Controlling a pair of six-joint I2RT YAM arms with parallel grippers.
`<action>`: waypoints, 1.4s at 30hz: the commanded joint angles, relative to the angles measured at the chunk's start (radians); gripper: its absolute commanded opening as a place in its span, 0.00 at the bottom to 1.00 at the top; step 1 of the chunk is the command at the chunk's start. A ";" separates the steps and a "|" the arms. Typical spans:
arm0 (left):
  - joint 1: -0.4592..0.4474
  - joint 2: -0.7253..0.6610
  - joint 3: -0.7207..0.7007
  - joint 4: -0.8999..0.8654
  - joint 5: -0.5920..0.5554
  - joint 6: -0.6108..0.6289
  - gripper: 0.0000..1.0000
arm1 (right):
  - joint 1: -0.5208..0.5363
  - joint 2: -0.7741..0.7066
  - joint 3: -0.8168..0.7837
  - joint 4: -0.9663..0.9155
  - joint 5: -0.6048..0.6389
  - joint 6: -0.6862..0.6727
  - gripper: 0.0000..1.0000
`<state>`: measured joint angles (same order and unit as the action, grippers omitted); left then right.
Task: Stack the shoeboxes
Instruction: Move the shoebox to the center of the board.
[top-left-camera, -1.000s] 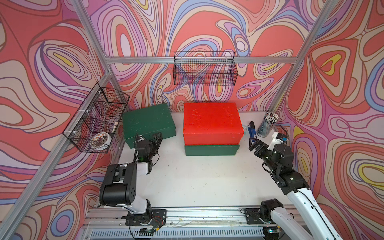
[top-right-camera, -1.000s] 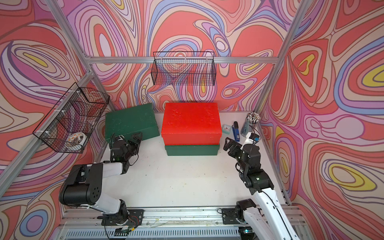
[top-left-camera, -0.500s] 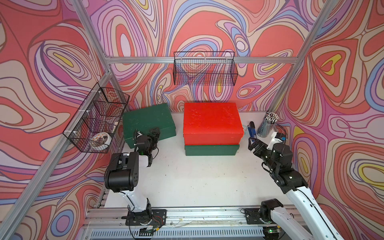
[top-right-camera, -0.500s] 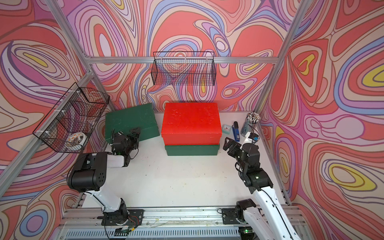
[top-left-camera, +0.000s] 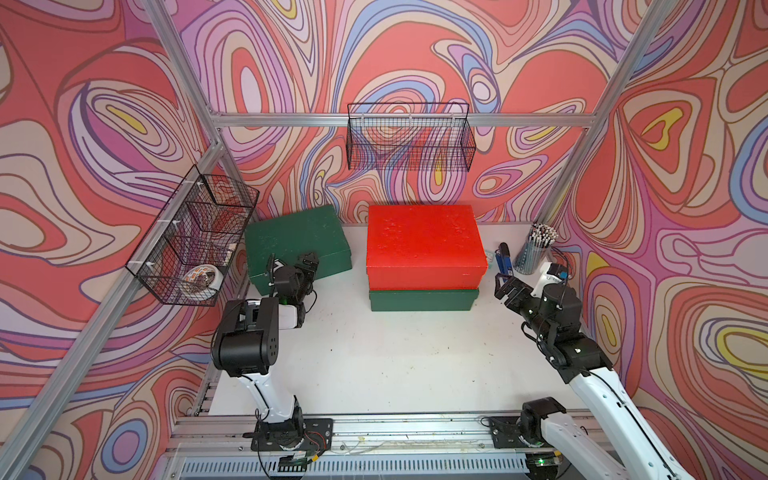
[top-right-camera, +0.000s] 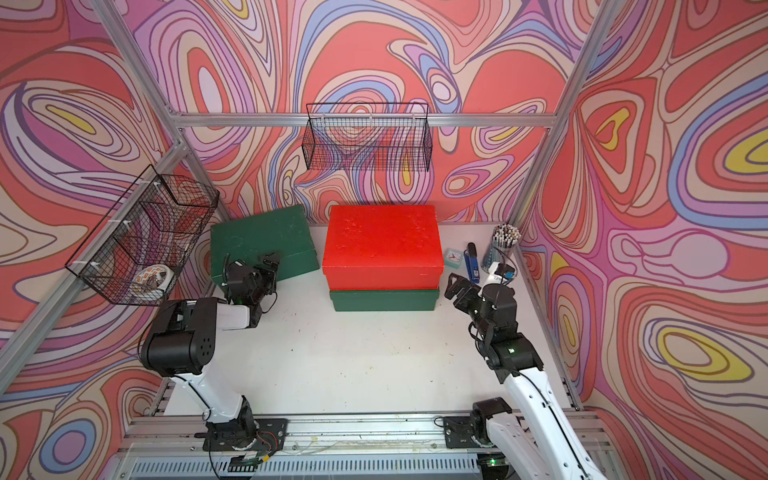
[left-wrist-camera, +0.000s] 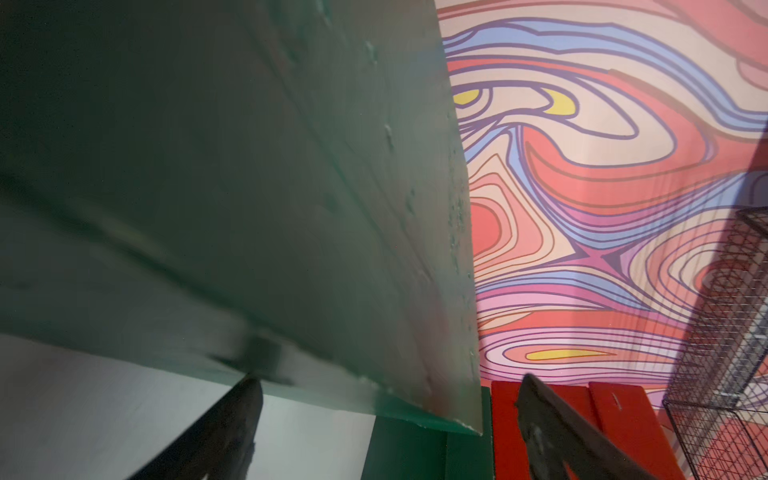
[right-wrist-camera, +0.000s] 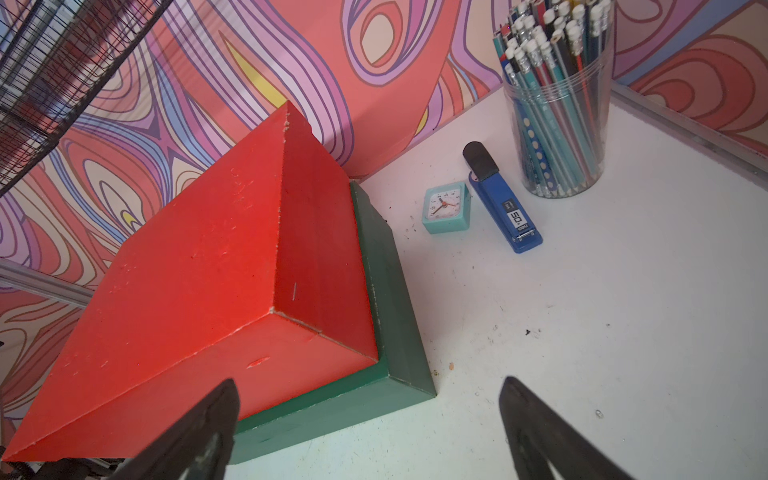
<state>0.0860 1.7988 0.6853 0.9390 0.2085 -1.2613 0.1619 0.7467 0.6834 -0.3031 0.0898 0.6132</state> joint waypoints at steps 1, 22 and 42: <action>0.009 0.026 0.020 0.033 -0.029 -0.020 0.94 | -0.005 0.001 0.001 0.015 0.002 -0.013 0.98; 0.026 0.009 -0.033 0.058 -0.068 -0.023 0.33 | -0.005 0.026 0.001 0.033 -0.001 -0.017 0.98; -0.046 -0.245 0.337 -0.661 0.030 0.310 0.67 | -0.005 0.017 -0.006 0.046 -0.027 -0.001 0.98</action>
<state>0.0700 1.5566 0.8783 0.5686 0.2386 -1.1259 0.1619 0.7742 0.6834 -0.2787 0.0776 0.6113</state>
